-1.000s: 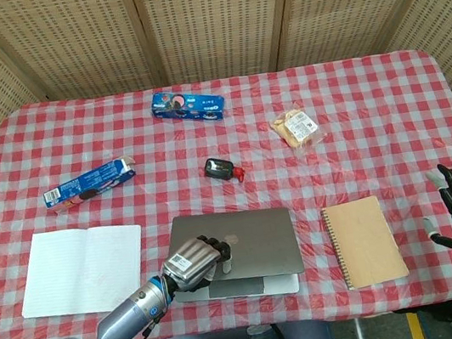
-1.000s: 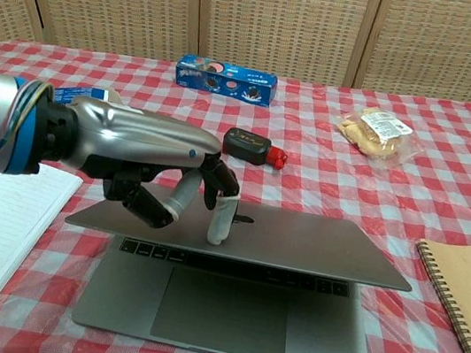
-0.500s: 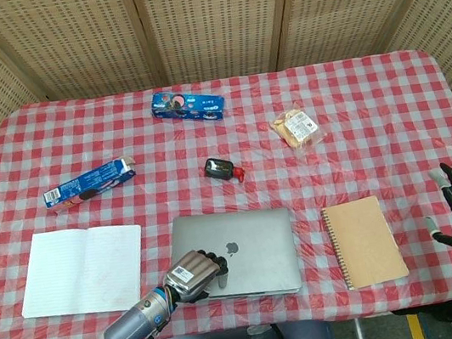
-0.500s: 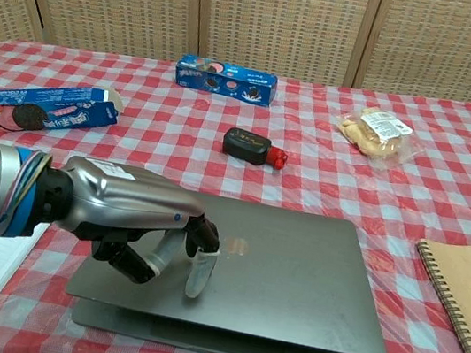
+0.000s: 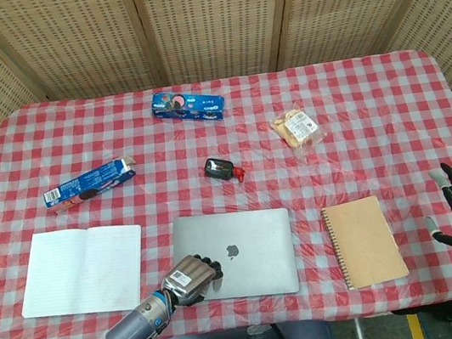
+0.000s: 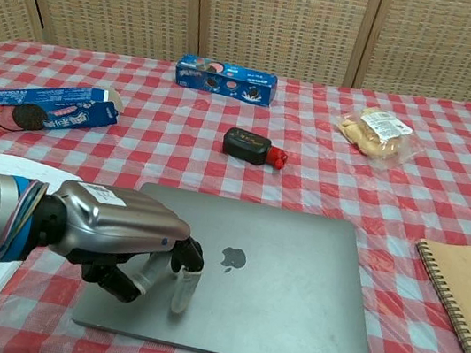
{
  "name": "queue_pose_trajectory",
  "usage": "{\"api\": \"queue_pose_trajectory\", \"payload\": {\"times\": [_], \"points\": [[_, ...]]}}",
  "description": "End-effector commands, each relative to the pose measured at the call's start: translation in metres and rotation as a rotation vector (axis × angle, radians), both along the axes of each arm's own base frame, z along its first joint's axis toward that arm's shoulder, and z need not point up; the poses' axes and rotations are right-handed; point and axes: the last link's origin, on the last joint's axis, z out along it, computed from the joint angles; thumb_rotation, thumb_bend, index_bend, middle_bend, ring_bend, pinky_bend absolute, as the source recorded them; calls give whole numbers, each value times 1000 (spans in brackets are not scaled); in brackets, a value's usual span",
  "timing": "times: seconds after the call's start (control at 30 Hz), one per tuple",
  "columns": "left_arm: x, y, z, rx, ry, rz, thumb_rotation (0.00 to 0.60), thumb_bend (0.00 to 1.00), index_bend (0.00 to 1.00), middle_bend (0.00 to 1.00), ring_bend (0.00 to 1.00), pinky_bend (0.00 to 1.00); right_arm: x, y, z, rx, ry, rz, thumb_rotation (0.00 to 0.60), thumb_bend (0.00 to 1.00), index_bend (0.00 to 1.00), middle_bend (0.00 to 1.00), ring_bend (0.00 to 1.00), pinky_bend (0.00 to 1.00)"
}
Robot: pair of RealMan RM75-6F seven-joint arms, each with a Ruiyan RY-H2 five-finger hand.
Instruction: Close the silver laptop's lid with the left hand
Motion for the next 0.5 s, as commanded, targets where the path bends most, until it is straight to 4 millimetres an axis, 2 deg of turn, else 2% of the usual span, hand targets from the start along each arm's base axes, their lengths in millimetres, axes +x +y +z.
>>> {"api": "queue_pose_trajectory", "payload": {"times": [0.03,0.1,0.17,0.27,0.37,0.5], "points": [[4,1,7,26,-32,1,600,1000,372,215,235,259,0,0,0,-2,1,2,600,588,0,0,0,0],[10,3,21,76,-95,9,600,998,293,133,168,195,1,1,1,-7,2,4,600,588,0,0,0,0],[13,4,33,119,-146,17,600,936,202,46,85,115,0,1,2,-8,2,3,600,587,0,0,0,0],[11,4,54,233,-218,7,600,645,31,0,0,8,0,1,2,-10,3,4,600,584,0,0,0,0],[-2,4,75,437,-226,-46,600,493,0,0,0,0,1,1,2,-11,6,9,600,580,0,0,0,0],[-32,-5,92,695,-150,-85,600,372,0,0,0,0,3,1,-1,-5,14,15,600,577,0,0,0,0]]}}
